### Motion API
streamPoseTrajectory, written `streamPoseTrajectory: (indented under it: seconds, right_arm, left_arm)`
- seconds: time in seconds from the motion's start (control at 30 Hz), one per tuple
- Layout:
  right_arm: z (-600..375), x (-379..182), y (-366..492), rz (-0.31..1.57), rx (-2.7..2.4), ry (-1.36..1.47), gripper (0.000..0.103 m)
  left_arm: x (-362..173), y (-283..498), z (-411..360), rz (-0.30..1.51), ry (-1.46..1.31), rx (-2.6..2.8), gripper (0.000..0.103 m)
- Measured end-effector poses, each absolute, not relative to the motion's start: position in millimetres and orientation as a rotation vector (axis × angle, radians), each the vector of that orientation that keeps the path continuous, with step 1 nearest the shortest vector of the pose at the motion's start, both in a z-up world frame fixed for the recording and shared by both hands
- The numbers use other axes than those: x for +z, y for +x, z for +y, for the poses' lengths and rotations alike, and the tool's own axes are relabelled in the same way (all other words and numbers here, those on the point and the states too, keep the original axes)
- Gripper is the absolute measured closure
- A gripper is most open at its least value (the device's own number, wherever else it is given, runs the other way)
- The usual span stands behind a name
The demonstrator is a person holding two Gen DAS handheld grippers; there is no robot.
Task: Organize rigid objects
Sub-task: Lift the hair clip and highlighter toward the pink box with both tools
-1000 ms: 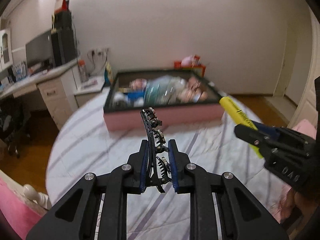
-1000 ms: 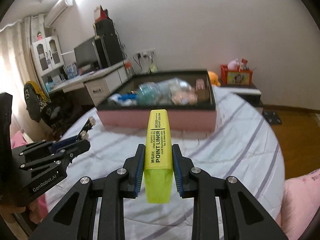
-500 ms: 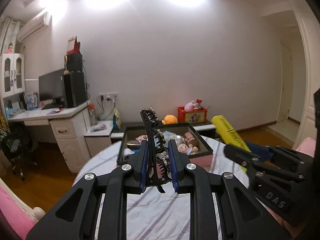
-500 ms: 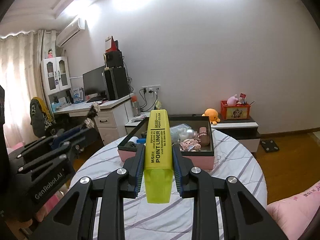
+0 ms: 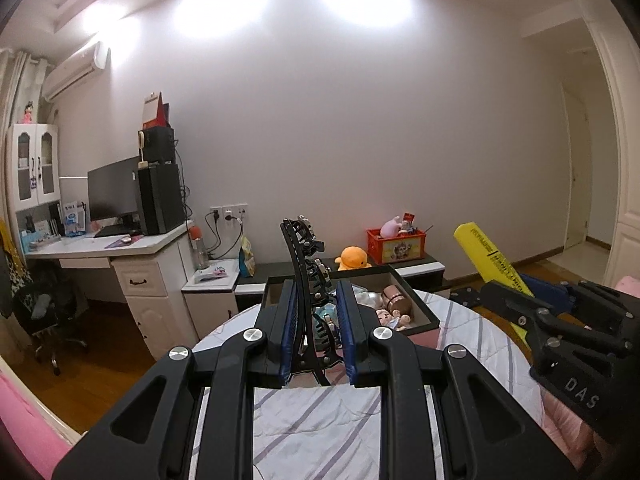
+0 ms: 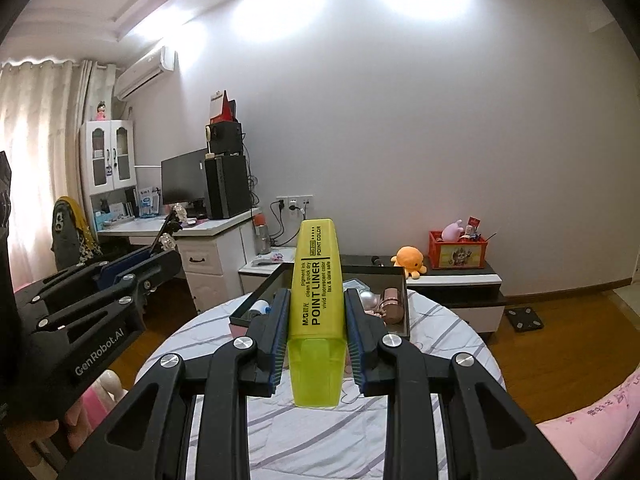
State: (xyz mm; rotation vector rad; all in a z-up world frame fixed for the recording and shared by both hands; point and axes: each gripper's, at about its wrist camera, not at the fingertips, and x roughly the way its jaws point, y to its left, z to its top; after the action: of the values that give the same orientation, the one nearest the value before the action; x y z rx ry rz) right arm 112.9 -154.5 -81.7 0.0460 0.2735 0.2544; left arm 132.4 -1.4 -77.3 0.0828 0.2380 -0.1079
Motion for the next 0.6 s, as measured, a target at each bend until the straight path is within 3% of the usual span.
streamPoseTrajectory:
  seconds: [0.33,0.6]
  right_arm:
    - [-154,-86,162,0.322,0.245,0.009,0.076]
    - [-157,-111,259,0.449,0.232,-0.024,0.076]
  left_arm:
    - [-80,185,-8,0.268,0.112,-0.131,0.083]
    - [-107,302,-10,0.441,0.121,-0.197,0.083]
